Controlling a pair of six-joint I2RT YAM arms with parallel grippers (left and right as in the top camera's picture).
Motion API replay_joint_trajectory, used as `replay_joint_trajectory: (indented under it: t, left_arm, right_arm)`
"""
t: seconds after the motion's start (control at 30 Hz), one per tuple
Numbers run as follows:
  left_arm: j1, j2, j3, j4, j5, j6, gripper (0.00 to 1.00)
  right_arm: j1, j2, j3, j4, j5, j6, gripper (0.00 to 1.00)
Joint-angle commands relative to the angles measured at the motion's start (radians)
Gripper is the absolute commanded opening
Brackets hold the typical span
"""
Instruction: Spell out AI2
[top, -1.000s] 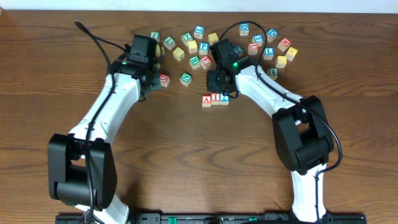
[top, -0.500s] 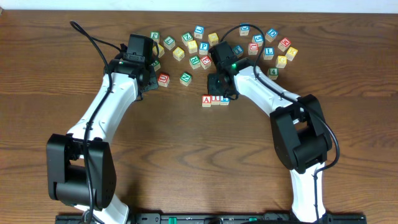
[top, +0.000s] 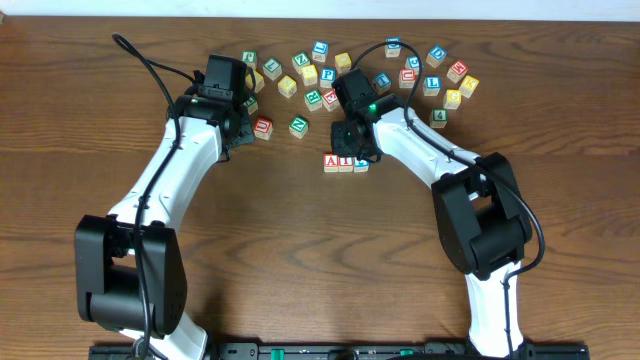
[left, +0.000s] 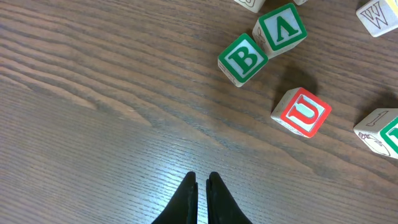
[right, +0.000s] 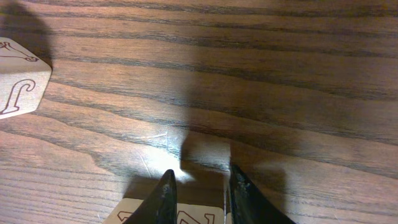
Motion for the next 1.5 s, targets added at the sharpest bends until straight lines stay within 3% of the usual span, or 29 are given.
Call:
replay_joint_trajectory:
  t: [0.0,0.2,0.57,0.73,1.03,1.2,1.47]
  left_arm:
    - [0.002,-0.014,0.017,-0.006,-0.016,-0.006,0.08]
    - [0.002,-0.014,0.017,-0.005,-0.016,-0.006,0.08]
    - [0.002,-0.014,0.017,-0.005,-0.016,-0.006,0.08]
    - [0.002,-0.014,0.017,-0.005,-0.016,-0.006,0.08]
    - [0.002,-0.014,0.017,-0.005,-0.016,-0.006,0.08]
    - [0.002,-0.014,0.017,-0.005,-0.016,-0.006,0.08]
    - [0.002,-0.014,0.017,-0.005,-0.016,-0.006,0.08]
  right_arm:
    - [0.007,0.01,0.017,0.01,0.011,0.007,0.25]
    - [-0.014,0.007,0.052,0.014,0.013,0.006,0.28]
    - [-0.054,-0.018,0.217,-0.289,0.069,-0.025,0.3]
    - [-0.056,-0.016,0.178,-0.39,0.069,-0.018,0.2]
    - [-0.05,-0.016,0.15,-0.528,0.07,-0.019,0.13]
    - [-0.036,-0.016,0.138,-0.541,0.042,-0.064,0.01]
    - [-0.009,-0.016,0.073,-0.492,0.029,-0.063,0.01]
